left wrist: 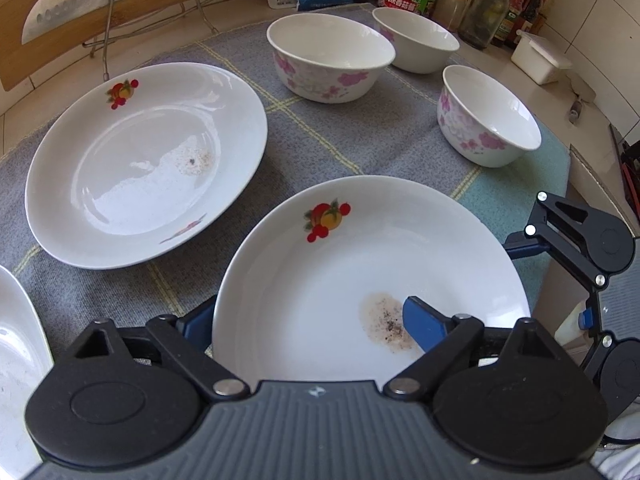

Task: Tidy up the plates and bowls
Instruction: 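Lift the stained plate with the left tool and carry it toward another plate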

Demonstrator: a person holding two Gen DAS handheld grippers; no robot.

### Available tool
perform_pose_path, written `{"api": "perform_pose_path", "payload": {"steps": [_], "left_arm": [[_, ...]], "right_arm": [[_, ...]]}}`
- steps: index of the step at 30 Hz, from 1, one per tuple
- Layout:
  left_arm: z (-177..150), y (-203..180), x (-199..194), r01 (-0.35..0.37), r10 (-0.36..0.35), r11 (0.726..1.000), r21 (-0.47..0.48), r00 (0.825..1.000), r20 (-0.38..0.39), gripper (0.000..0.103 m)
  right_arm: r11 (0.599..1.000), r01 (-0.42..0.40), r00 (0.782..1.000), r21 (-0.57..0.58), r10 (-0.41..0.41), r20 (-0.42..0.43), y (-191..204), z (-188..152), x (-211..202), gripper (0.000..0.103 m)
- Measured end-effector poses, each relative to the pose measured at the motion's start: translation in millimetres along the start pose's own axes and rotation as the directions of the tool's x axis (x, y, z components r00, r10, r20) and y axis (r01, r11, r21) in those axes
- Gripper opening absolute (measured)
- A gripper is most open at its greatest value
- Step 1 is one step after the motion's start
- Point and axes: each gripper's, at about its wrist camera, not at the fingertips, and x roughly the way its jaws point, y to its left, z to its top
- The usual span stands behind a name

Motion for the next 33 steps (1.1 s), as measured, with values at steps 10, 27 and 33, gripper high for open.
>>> {"api": "perform_pose_path", "payload": {"steps": [10,27,33], "left_arm": [[5,9,-1,0.071,-0.071,0.997,-0.006,0.996,-0.046,0.090],[3,21,-11,0.096,-0.098,0.995,-0.041,0.993,-0.067,0.088],[-4,30,-32,0.081,-0.084,0.994,-0.077,0.996,-0.031,0.088]], "right_arm": [[0.999,-0.017,1.000,-0.029,0.016,-0.010,0,4,2,0.103],[0.998,-0.051,0.998,-0.044,0.049,-0.048,1,19,3,0.103],[0.994,-0.079,0.996,-0.074,0.076,-0.040,5,33,3,0.103]]}}
